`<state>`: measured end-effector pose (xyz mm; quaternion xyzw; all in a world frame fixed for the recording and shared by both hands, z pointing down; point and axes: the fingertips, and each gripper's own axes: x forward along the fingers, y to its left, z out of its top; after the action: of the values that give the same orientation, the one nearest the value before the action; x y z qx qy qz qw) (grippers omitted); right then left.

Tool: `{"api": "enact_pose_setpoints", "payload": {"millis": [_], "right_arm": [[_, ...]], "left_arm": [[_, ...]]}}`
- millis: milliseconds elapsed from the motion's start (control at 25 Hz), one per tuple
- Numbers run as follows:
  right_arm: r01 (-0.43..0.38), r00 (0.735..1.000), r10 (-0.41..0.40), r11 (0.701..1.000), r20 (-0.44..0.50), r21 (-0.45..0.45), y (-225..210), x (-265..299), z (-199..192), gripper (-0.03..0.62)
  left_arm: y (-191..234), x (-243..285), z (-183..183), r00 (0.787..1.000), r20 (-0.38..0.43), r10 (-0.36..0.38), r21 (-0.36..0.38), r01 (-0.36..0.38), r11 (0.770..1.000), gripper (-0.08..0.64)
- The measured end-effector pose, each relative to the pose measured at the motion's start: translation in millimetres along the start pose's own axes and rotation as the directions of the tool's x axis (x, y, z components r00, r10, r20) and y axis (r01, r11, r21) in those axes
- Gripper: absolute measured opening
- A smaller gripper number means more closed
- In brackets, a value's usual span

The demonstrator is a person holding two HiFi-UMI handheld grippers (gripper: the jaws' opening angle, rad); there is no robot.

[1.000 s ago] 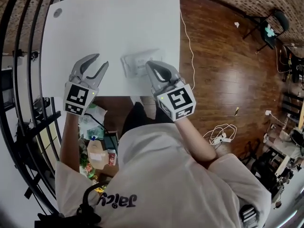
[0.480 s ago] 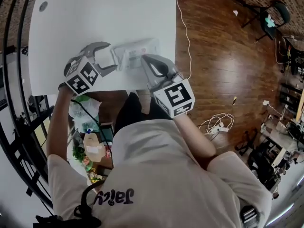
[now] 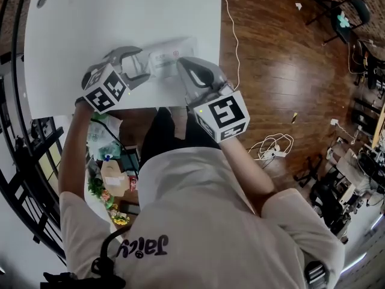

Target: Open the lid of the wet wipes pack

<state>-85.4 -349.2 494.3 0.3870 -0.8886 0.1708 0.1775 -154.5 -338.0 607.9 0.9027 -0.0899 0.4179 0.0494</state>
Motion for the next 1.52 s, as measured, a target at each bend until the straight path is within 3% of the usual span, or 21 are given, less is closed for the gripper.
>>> {"api": "enact_pose_setpoints", "payload": {"millis": [280, 800, 1120, 1280, 1360, 1520], "right_arm": [[-0.003, 1.000, 0.003, 1.000, -0.009, 0.010, 1.0, 8.4, -8.8, -0.008], [0.004, 1.000, -0.004, 1.000, -0.017, 0.028, -9.4, 12.6, -16.9, -0.008], [-0.036, 0.997, 0.030, 0.996, -0.076, -0.077, -12.6, 10.9, -29.1, -0.008], [-0.101, 0.990, 0.074, 0.965, -0.117, -0.241, -7.1, 10.1, -39.9, -0.008], [-0.151, 0.983, 0.110, 0.940, -0.147, -0.305, -4.0, 11.6, -46.3, 0.040], [-0.232, 0.965, 0.146, 0.860, -0.218, -0.455, 3.5, 15.9, -62.9, 0.073]], "left_arm": [[-2.6, 4.8, -9.0, 0.997, -0.061, 0.037, 0.045, -0.034, 0.998, 0.284], [-2.2, 13.4, -10.0, 0.995, -0.102, 0.018, 0.044, -0.014, 0.999, 0.229], [-1.4, 14.0, -7.7, 0.996, -0.084, 0.018, 0.037, -0.015, 0.999, 0.225], [-2.9, 14.5, -7.3, 0.997, -0.075, 0.016, 0.033, -0.013, 0.999, 0.225], [-2.4, 14.9, -7.7, 0.997, -0.072, 0.015, 0.031, -0.013, 0.999, 0.225], [-2.2, 14.0, -6.9, 0.998, -0.064, 0.015, 0.033, -0.013, 0.999, 0.225]]}}
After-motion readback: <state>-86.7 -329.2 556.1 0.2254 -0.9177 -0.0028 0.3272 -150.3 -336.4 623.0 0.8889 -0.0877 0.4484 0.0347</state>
